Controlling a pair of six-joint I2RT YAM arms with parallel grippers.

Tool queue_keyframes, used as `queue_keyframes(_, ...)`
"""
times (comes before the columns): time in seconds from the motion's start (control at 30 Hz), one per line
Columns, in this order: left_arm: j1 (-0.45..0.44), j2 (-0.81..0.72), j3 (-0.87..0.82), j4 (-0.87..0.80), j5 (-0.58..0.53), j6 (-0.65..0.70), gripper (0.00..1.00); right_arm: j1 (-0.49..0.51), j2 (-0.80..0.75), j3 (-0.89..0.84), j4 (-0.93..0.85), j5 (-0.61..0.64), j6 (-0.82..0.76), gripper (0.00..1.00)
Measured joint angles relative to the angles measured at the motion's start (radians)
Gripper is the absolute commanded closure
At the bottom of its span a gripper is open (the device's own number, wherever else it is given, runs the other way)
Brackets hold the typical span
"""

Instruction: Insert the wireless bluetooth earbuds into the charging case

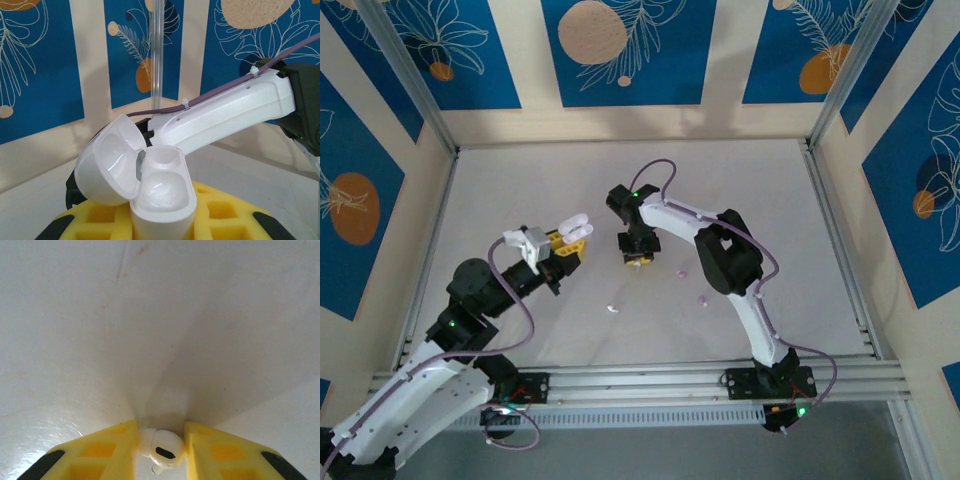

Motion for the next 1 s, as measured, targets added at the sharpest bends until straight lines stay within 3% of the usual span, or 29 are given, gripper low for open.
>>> queue_keyframes(0.33, 0.000, 0.028, -0.005, 0.007, 0.000, -0.001, 0.82, 0.006, -0.145, -0.144, 0.027, 0.016, 0.000, 0.71)
queue_keyframes(0.7, 0.000, 0.192, -0.047, 0.148, 0.043, -0.070, 0.82, 0.027, -0.639, -0.294, 0.111, 0.146, -0.003, 0.70)
queue_keyframes(1.0, 0.000, 0.357, -0.060, 0.317, 0.132, -0.145, 0.82, 0.161, -0.901, -0.285, 0.216, 0.290, -0.113, 0.70)
